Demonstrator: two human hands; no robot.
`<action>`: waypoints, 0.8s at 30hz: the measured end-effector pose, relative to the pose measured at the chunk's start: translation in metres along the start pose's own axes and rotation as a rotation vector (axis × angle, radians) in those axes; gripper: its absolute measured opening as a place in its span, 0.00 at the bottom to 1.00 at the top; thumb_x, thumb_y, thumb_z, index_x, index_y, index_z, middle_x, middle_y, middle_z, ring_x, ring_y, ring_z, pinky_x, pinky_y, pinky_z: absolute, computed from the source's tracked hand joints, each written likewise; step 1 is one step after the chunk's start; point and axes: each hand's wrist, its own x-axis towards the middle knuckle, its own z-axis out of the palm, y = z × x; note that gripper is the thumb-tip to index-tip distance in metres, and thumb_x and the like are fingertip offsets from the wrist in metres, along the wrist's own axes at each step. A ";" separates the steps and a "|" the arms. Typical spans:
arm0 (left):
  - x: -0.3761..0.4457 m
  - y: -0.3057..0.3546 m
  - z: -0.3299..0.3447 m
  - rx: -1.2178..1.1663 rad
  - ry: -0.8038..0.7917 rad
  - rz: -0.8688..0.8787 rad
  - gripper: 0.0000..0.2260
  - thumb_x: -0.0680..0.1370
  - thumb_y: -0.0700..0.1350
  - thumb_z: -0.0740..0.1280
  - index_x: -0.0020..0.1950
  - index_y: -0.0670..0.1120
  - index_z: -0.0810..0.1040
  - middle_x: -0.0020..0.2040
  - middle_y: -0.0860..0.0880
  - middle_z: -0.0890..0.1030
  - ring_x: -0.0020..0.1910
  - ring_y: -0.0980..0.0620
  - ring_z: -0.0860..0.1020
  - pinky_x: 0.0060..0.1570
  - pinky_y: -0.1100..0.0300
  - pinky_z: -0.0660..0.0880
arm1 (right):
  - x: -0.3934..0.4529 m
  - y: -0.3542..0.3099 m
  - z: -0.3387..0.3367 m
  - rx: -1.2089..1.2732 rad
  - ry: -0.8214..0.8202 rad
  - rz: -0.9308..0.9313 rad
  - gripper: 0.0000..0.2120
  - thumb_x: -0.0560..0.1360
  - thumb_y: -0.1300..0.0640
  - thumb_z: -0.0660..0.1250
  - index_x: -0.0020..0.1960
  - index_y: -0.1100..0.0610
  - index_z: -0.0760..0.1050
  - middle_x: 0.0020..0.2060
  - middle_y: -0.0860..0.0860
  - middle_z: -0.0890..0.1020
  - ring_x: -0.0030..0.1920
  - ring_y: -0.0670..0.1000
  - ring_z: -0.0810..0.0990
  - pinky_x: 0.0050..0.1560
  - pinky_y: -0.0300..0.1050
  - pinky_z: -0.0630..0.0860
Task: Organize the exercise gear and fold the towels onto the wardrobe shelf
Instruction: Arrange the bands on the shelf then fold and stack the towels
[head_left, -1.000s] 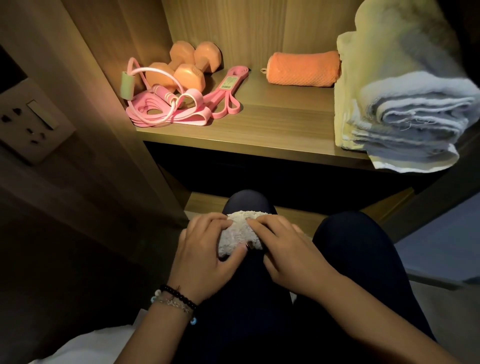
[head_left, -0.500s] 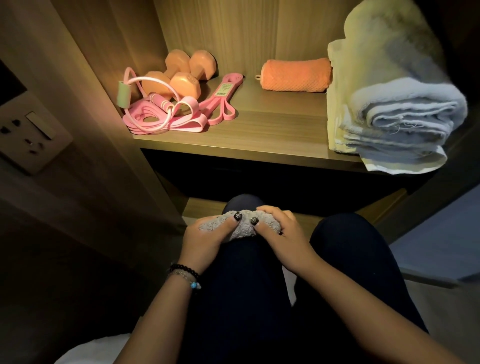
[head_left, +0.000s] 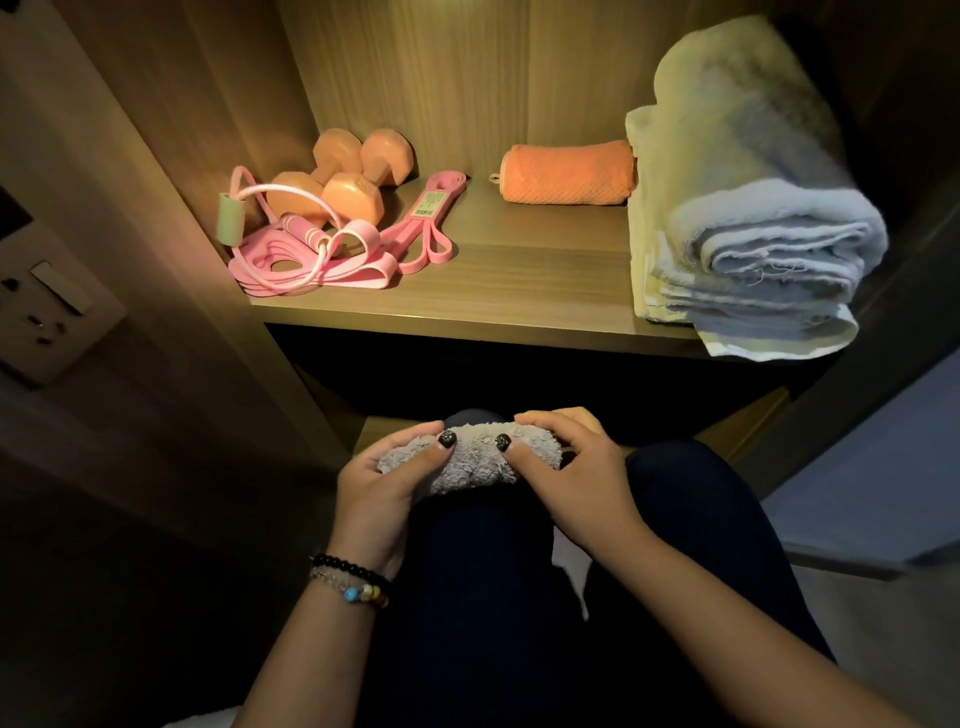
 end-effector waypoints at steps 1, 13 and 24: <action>0.003 0.001 0.003 0.065 0.000 0.035 0.12 0.68 0.35 0.74 0.50 0.41 0.84 0.47 0.41 0.85 0.46 0.46 0.83 0.46 0.57 0.81 | 0.002 -0.001 -0.005 -0.027 0.024 -0.052 0.10 0.71 0.52 0.74 0.52 0.50 0.82 0.47 0.46 0.78 0.49 0.41 0.77 0.49 0.31 0.72; 0.105 0.061 0.082 0.670 -0.289 0.571 0.11 0.70 0.38 0.76 0.44 0.54 0.83 0.48 0.51 0.83 0.47 0.67 0.78 0.50 0.75 0.69 | 0.098 -0.015 -0.057 -0.377 0.132 -0.253 0.15 0.73 0.60 0.71 0.59 0.61 0.78 0.51 0.50 0.72 0.51 0.41 0.69 0.53 0.27 0.61; 0.211 0.050 0.127 0.572 -0.347 0.377 0.10 0.71 0.36 0.75 0.47 0.49 0.81 0.49 0.45 0.84 0.48 0.45 0.82 0.51 0.47 0.81 | 0.177 -0.003 -0.030 -0.468 0.177 0.079 0.07 0.79 0.56 0.62 0.55 0.57 0.69 0.45 0.51 0.71 0.50 0.56 0.74 0.46 0.47 0.67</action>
